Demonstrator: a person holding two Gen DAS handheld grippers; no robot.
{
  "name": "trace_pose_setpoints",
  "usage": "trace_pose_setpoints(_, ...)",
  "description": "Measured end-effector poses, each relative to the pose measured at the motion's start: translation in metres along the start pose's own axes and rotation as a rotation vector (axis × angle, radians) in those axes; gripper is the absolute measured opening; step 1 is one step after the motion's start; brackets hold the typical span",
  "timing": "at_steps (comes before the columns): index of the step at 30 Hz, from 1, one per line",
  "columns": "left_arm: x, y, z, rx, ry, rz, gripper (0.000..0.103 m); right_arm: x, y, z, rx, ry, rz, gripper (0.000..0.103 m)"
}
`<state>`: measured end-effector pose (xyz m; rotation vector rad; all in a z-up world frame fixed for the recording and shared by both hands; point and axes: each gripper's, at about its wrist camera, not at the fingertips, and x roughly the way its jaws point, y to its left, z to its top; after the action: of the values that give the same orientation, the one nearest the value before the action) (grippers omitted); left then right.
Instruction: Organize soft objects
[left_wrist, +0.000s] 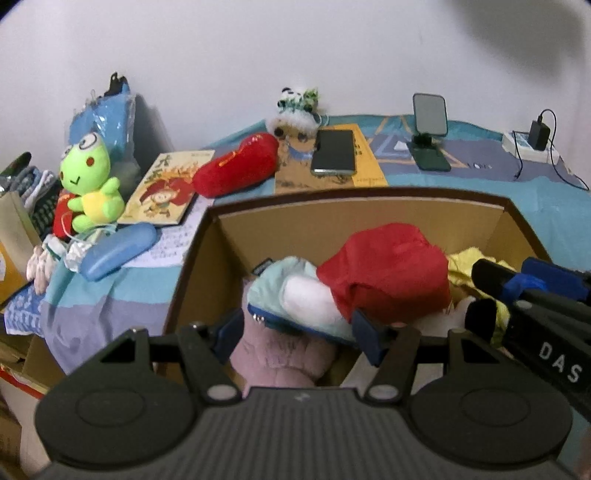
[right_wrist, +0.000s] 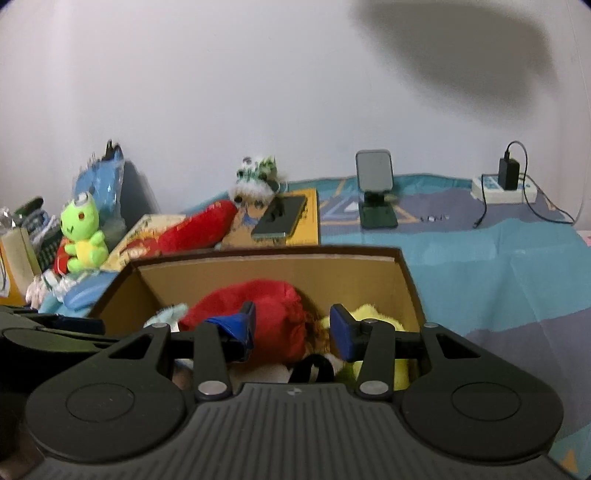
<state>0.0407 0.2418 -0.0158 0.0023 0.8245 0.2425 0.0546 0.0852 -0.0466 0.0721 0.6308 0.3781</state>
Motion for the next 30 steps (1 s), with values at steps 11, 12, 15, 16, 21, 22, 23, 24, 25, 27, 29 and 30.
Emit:
trace_pose_setpoints(11,-0.013,0.002,0.005,-0.019,-0.061,0.007,0.064,-0.013,0.004,0.004,-0.028,-0.067,0.014,0.028)
trace_pose_setpoints(12,-0.013,0.003,0.006,-0.023,-0.060,0.006,0.064,-0.014,0.005,0.004,-0.033,-0.067,0.014,0.028)
trace_pose_setpoints(15,-0.015,0.002,0.005,-0.027,-0.058,0.007,0.064,-0.016,0.007,0.002,-0.042,-0.063,0.017,0.028)
trace_pose_setpoints(16,-0.015,0.002,0.004,-0.025,-0.057,0.007,0.064,-0.017,0.007,0.002,-0.043,-0.059,0.018,0.028)
trace_pose_setpoints(21,-0.014,0.001,0.001,-0.016,-0.025,0.009,0.064,-0.019,0.008,0.002,-0.043,-0.021,0.030,0.028)
trace_pose_setpoints(22,-0.013,0.001,0.000,-0.012,-0.013,0.012,0.064,-0.019,0.008,0.001,-0.046,-0.014,0.027,0.028)
trace_pose_setpoints(23,-0.012,0.000,-0.001,-0.010,0.000,0.015,0.064,-0.020,0.008,0.001,-0.047,-0.007,0.022,0.028)
trace_pose_setpoints(24,-0.011,0.001,-0.002,-0.009,0.020,0.017,0.064,-0.020,0.008,0.000,-0.046,0.004,0.016,0.028)
trace_pose_setpoints(25,-0.010,0.001,-0.003,-0.011,0.035,0.013,0.064,-0.021,0.007,-0.001,-0.043,0.012,0.015,0.028)
trace_pose_setpoints(27,-0.011,0.002,-0.006,-0.018,0.059,-0.002,0.064,-0.023,0.004,-0.002,-0.034,0.026,0.016,0.028)
trace_pose_setpoints(29,-0.013,0.001,-0.008,-0.012,0.067,-0.003,0.064,-0.026,0.002,-0.004,-0.027,0.035,0.011,0.028)
trace_pose_setpoints(30,-0.015,0.000,-0.009,-0.004,0.072,0.001,0.064,-0.027,0.001,-0.004,-0.023,0.039,0.009,0.028)
